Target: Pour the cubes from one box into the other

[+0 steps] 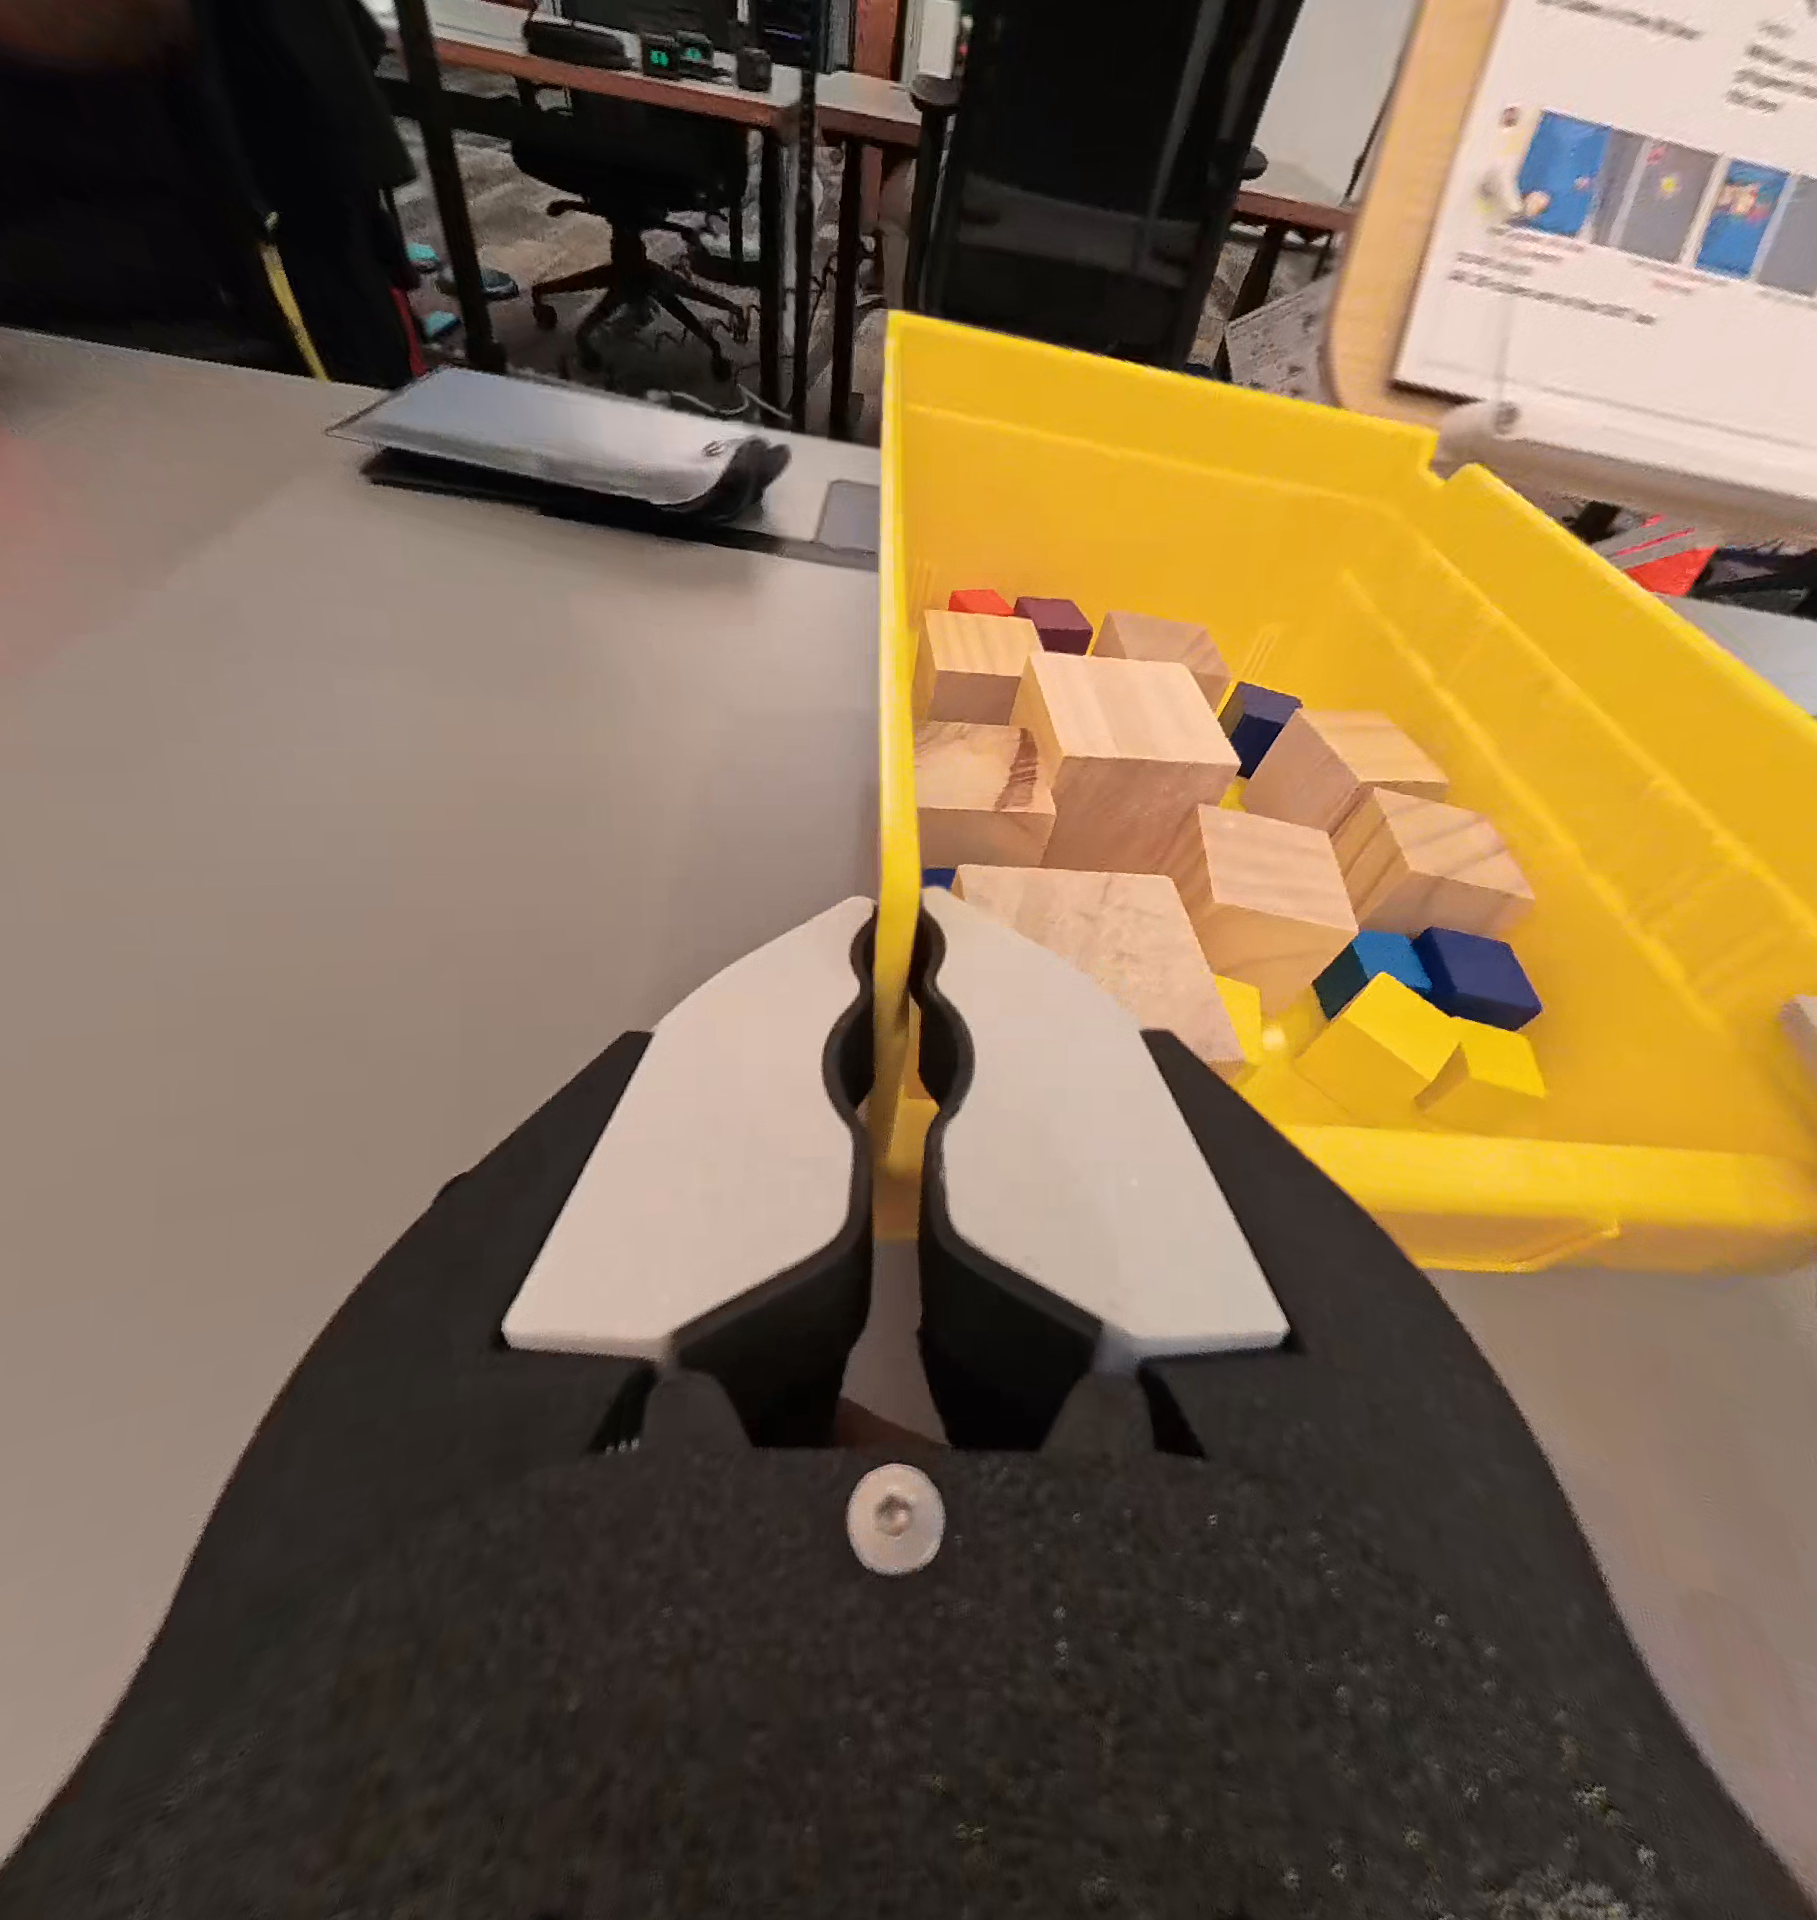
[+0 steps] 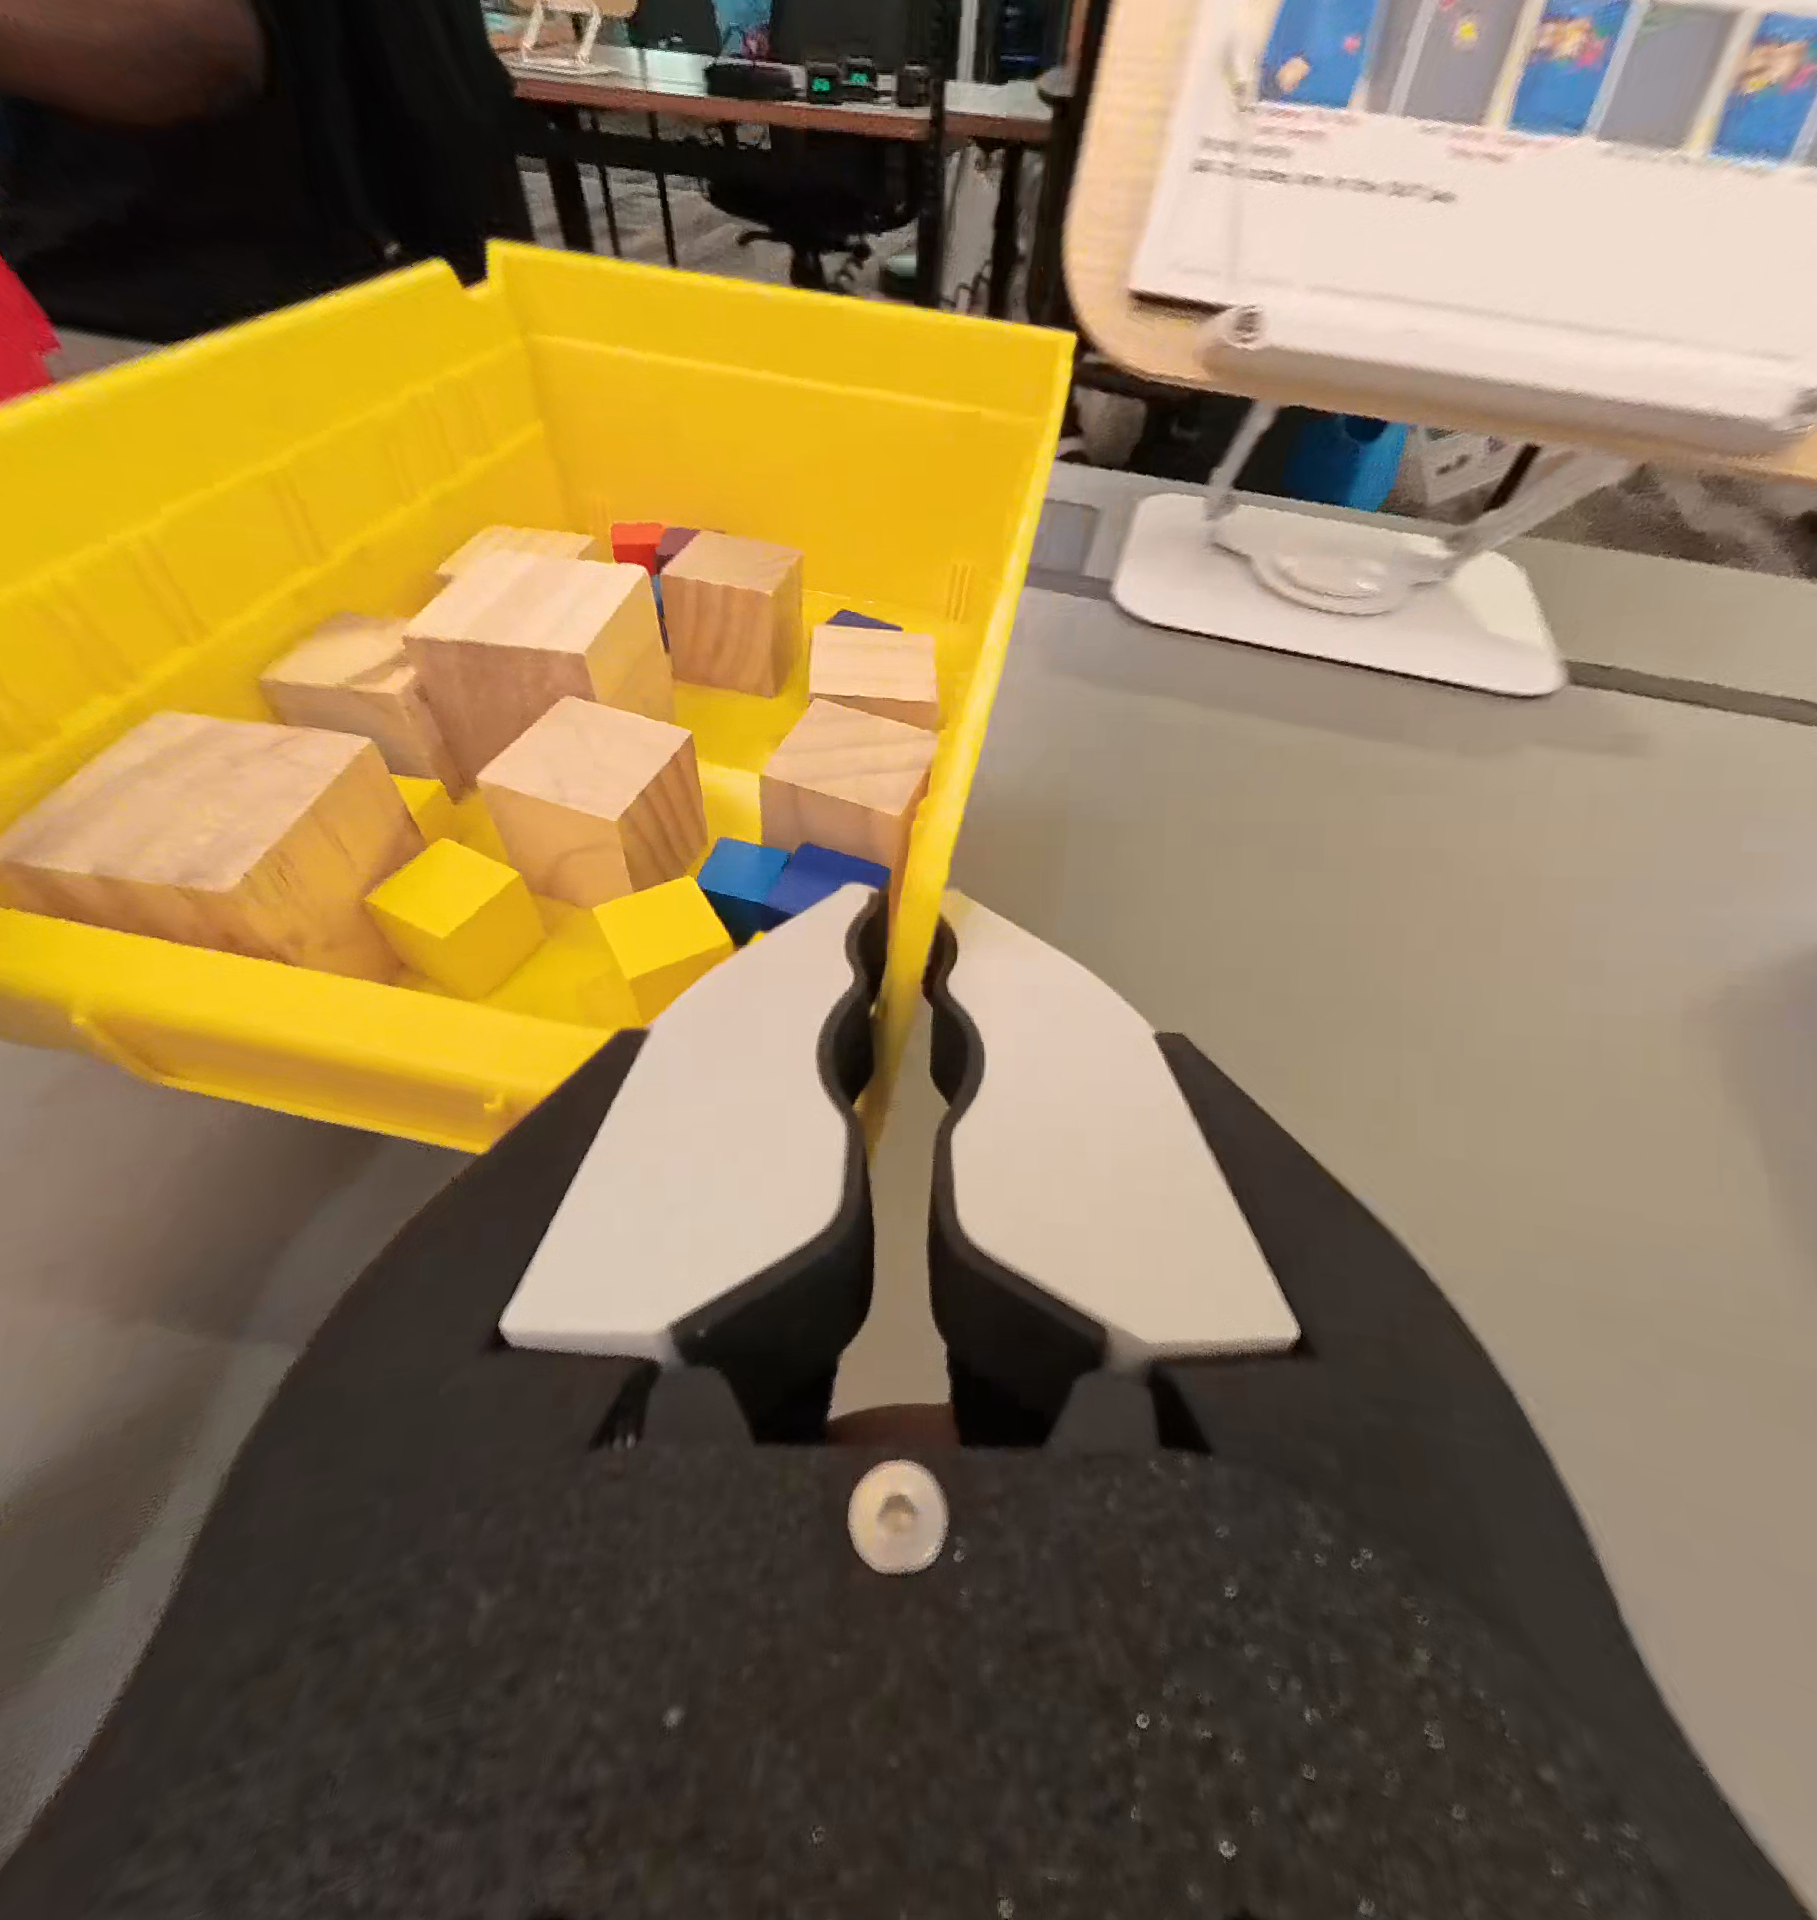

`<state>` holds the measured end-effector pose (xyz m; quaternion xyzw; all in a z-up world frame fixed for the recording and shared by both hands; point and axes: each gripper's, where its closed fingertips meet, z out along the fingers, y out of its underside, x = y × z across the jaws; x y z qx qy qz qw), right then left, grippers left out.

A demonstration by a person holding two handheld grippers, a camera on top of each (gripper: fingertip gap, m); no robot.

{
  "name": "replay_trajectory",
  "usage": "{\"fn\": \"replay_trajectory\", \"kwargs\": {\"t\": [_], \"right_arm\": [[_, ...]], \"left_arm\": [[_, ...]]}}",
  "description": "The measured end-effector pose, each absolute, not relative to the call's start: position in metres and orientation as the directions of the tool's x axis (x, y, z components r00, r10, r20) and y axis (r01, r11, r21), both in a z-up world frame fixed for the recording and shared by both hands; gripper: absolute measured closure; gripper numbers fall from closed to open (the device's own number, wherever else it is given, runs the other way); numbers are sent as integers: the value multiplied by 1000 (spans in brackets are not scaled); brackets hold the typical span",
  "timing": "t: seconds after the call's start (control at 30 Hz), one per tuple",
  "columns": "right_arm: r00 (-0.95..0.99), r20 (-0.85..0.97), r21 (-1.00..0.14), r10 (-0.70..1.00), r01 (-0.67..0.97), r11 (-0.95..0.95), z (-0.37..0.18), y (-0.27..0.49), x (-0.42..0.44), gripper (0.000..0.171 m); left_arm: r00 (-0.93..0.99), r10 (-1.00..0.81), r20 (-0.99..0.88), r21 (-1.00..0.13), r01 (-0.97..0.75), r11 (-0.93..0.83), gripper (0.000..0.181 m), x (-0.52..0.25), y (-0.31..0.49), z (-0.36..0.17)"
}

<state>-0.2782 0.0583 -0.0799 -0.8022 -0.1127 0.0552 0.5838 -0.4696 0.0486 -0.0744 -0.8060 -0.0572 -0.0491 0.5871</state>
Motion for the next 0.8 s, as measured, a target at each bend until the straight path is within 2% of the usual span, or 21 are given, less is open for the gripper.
{"fn": "replay_trajectory", "kwargs": {"t": [0.13,0.23,0.33,0.43,0.5,0.63,0.7,0.8], "right_arm": [[967,14,-925,253,109,-365,-100,63,-314,166],[962,22,-930,271,120,-349,-108,61,-323,166],[942,-20,-910,334,121,-396,-123,56,-329,163],[872,-38,-921,488,159,-356,-120,48,-331,157],[804,-3,-934,595,210,-288,-105,33,-320,152],[711,226,-915,666,390,-106,-76,8,-243,147],[679,233,-895,696,429,-120,-78,-3,-188,147],[732,134,-874,668,405,-269,-96,-12,-88,151]], "left_arm": [[981,62,185,-920,195,-339,179,-505,50,-97],[982,59,177,-920,186,-344,179,-515,53,-105],[948,78,308,-866,313,-390,176,-519,53,-121],[938,56,343,-864,338,-374,172,-520,49,-115],[948,79,308,-887,316,-337,161,-527,42,-104],[957,106,269,-934,286,-212,152,-533,20,-73],[958,101,267,-943,281,-178,147,-524,8,-64],[967,68,245,-952,253,-170,146,-482,-11,-66]]}}
